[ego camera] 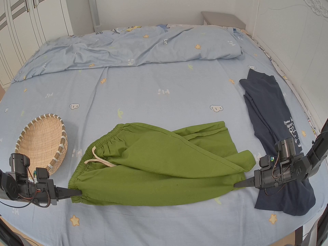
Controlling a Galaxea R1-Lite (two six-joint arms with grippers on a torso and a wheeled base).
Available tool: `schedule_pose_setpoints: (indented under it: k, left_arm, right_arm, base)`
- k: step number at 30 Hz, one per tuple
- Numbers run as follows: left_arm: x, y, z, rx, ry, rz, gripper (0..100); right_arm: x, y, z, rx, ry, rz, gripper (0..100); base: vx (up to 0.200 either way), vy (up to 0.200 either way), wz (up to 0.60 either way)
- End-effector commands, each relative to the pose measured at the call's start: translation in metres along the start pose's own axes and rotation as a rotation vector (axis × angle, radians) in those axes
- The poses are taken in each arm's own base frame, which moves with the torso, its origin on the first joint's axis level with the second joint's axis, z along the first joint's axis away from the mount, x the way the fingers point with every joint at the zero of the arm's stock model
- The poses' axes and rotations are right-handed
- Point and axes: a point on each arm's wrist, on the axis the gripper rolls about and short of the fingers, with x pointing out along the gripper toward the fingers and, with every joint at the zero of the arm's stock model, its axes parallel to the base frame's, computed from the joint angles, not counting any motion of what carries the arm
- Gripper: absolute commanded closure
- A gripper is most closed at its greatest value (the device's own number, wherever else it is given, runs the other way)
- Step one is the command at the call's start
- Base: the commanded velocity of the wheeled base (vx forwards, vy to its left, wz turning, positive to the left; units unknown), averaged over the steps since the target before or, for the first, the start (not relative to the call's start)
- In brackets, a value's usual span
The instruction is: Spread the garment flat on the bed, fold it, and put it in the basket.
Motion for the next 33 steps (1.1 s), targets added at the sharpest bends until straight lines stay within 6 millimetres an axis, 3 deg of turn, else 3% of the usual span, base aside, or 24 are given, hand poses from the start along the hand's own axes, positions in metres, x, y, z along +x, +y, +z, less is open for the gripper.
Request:
schedule_pose_setpoints:
  k: [1, 5, 11, 15, 22, 26, 33]
  left_arm:
    - [0.002, 0.004, 0.001, -0.013, 0.004, 0.002, 100]
    - [-0.001, 0.007, 0.002, -0.034, -0.005, 0.011, 100]
    - [-0.004, 0.004, 0.000, -0.084, 0.012, 0.021, 100]
    - [-0.014, -0.011, -0.001, -0.132, 0.029, 0.035, 100]
    - [-0.022, -0.012, -0.017, -0.128, 0.091, 0.087, 100]
    - [-0.027, 0.001, -0.024, -0.120, 0.150, 0.198, 100]
    - [-0.028, 0.003, -0.034, -0.148, 0.157, 0.217, 100]
  right_arm:
    - [-0.005, -0.005, 0.000, 0.013, -0.015, -0.008, 100]
    - [-0.010, -0.002, -0.005, 0.018, -0.014, -0.009, 100]
    - [-0.033, 0.030, -0.022, -0.025, -0.027, 0.007, 100]
    - [-0.044, 0.047, -0.041, -0.027, 0.012, 0.012, 100]
    - [-0.048, 0.043, -0.084, 0.037, 0.099, -0.009, 100]
    - [-0.049, 0.041, -0.100, 0.057, 0.116, -0.012, 100]
    - [-0.045, 0.041, -0.114, 0.030, 0.128, -0.002, 100]
  base:
    - [0.000, 0.000, 0.00]
    - [0.000, 0.000, 0.00]
    - [0.000, 0.000, 0.00]
    - [0.000, 0.000, 0.00]
    - [0.000, 0.000, 0.00]
    - [0.000, 0.000, 0.00]
    - [0.000, 0.000, 0.00]
